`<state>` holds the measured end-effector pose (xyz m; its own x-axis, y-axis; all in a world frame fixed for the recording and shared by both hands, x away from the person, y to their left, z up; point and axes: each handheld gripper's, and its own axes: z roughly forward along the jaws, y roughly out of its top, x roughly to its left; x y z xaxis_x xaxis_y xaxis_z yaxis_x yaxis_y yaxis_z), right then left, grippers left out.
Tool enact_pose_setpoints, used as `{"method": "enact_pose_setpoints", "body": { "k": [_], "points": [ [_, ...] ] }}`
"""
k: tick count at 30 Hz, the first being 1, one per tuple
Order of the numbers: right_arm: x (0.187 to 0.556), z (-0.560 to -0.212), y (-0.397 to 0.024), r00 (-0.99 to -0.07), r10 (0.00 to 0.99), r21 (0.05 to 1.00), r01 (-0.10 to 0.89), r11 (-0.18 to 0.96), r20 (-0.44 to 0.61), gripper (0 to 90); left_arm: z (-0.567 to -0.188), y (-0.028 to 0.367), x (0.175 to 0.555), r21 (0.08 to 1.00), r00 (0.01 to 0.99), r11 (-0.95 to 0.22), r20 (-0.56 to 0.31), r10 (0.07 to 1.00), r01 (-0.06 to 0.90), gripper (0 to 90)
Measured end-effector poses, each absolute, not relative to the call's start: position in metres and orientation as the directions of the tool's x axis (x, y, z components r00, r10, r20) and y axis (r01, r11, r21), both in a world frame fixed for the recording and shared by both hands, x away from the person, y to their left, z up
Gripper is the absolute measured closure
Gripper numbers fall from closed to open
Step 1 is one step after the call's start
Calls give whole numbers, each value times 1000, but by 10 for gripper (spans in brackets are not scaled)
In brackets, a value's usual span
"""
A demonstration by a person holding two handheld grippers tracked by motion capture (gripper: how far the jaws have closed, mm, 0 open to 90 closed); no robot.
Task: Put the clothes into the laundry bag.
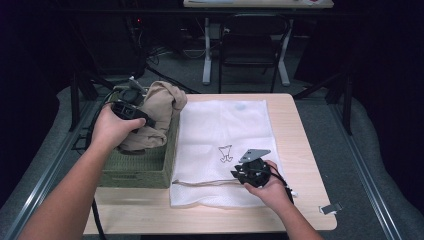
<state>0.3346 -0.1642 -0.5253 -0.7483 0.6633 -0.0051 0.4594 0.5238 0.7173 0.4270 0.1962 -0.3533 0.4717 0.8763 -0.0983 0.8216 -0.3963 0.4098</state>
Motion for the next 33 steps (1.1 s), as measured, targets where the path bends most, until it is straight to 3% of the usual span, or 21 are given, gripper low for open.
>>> {"method": "enact_pose_setpoints", "body": {
  "k": [7,16,33],
  "points": [
    [336,-531,-164,-757,654,711,458,534,-4,683,-351,188,425,414,494,-416,-99,864,810,637],
    [334,-536,-164,-767,640,693,438,573,-43,550,-349,179,423,413,516,-438,-95,851,798,637],
    [331,-544,-161,-783,613,668,400,628,-107,456,-352,160,426,406,549,-470,-101,830,784,637]
  ]
}}
